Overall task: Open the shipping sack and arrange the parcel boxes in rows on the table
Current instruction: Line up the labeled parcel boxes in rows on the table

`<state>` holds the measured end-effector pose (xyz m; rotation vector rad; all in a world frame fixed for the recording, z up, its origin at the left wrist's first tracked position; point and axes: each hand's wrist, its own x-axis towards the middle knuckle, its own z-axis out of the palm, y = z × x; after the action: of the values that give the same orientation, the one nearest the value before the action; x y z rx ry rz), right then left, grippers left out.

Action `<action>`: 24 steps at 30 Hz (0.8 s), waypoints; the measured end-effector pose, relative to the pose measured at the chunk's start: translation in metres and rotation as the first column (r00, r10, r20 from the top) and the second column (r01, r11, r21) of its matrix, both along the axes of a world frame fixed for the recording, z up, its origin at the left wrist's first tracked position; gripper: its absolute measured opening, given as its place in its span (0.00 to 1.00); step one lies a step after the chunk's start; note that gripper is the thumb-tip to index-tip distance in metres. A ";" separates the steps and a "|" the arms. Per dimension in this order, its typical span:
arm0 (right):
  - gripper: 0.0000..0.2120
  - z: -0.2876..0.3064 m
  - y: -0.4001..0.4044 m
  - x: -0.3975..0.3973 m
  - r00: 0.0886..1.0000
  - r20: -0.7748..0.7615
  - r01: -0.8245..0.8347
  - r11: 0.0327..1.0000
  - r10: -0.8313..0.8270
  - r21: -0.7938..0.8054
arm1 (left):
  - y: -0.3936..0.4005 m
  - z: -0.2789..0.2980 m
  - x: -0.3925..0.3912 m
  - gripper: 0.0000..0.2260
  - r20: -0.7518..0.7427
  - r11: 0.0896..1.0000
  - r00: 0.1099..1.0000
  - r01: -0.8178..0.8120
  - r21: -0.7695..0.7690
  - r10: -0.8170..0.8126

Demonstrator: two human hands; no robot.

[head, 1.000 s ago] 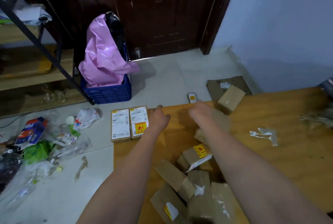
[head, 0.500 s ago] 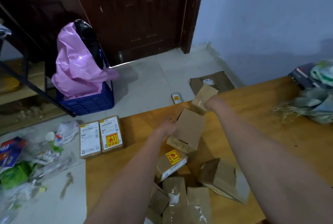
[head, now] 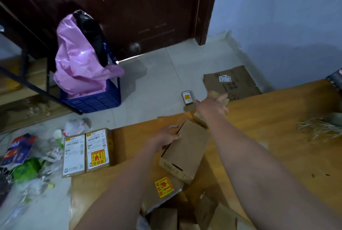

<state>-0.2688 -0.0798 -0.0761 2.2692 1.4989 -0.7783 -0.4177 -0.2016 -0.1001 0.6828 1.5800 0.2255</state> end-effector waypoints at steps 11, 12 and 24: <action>0.47 -0.007 0.008 0.049 0.993 -0.016 0.121 0.991 -0.121 0.056 | 0.012 -0.020 0.057 0.27 0.080 0.977 0.977 0.187 0.098 -0.196; 0.44 -0.004 0.009 0.056 0.992 -0.003 0.124 0.988 -0.124 0.090 | 0.011 -0.022 0.063 0.27 0.081 0.973 0.973 0.207 0.097 -0.215; 0.11 0.064 -0.029 0.056 0.279 -0.833 0.312 0.865 -0.478 -0.393 | 0.001 0.020 0.044 0.17 0.129 0.993 0.988 -0.093 0.067 0.084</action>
<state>-0.2130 -0.1086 -0.0124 2.1202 1.0049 -2.5728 -0.3740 -0.2003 -0.0799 0.6431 1.4883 0.3870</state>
